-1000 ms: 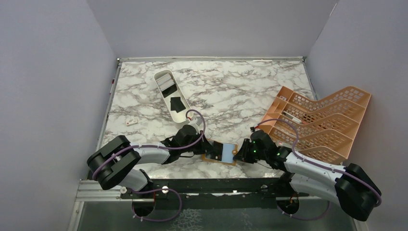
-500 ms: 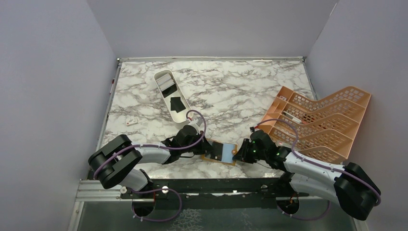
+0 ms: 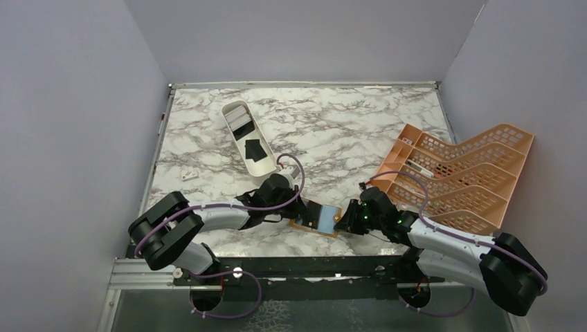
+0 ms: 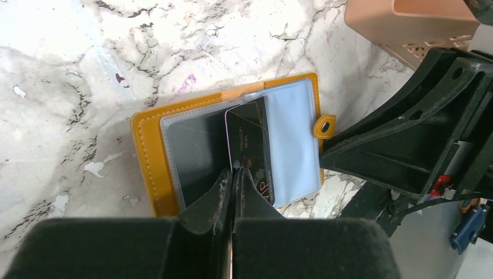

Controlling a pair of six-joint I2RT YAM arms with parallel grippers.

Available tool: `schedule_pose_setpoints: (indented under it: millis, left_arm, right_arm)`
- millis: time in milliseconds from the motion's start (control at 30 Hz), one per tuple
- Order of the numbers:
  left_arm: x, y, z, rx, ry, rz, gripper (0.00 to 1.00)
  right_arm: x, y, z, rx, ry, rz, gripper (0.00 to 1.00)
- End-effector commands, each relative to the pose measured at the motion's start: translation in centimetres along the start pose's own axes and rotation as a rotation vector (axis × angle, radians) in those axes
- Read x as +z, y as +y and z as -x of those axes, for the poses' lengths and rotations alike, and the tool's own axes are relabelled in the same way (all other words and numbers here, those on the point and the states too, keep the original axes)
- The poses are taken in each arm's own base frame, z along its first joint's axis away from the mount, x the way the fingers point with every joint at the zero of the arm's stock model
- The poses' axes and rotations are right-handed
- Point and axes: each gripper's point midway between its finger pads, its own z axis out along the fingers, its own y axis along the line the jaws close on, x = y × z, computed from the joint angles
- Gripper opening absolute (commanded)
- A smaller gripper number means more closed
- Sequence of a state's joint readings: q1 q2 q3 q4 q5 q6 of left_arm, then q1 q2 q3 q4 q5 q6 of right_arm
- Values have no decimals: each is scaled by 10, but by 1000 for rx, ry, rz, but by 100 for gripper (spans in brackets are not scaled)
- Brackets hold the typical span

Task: Put the credit cards into the card holder
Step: Insert the credit card into the card holder.

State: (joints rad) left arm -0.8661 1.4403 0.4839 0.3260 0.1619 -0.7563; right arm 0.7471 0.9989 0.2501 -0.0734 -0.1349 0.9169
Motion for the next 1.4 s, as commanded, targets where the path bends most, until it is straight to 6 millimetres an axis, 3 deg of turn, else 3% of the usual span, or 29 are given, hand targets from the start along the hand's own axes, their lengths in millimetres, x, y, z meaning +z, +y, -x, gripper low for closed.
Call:
schedule_pose_setpoints:
  millis: [0, 200, 400, 533, 800, 1367]
  left_arm:
    - [1, 20, -9, 51, 36, 92, 0]
    - [2, 18, -18, -40, 42, 75, 0]
    - [2, 15, -9, 32, 3, 81, 0]
    - [1, 10, -13, -9, 24, 62, 0]
    - [7, -2, -25, -53, 64, 26, 9]
    - [10, -29, -22, -66, 60, -32, 29]
  right_arm:
    - [1, -33, -26, 3, 79, -103, 23]
    - [2, -33, -27, 4, 84, -101, 23]
    - [2, -34, -27, 3, 84, -101, 23]
    - [2, -33, -26, 4, 83, -100, 23]
    - [4, -29, -24, 3, 82, -87, 23]
    - [4, -21, -14, -7, 55, -79, 23]
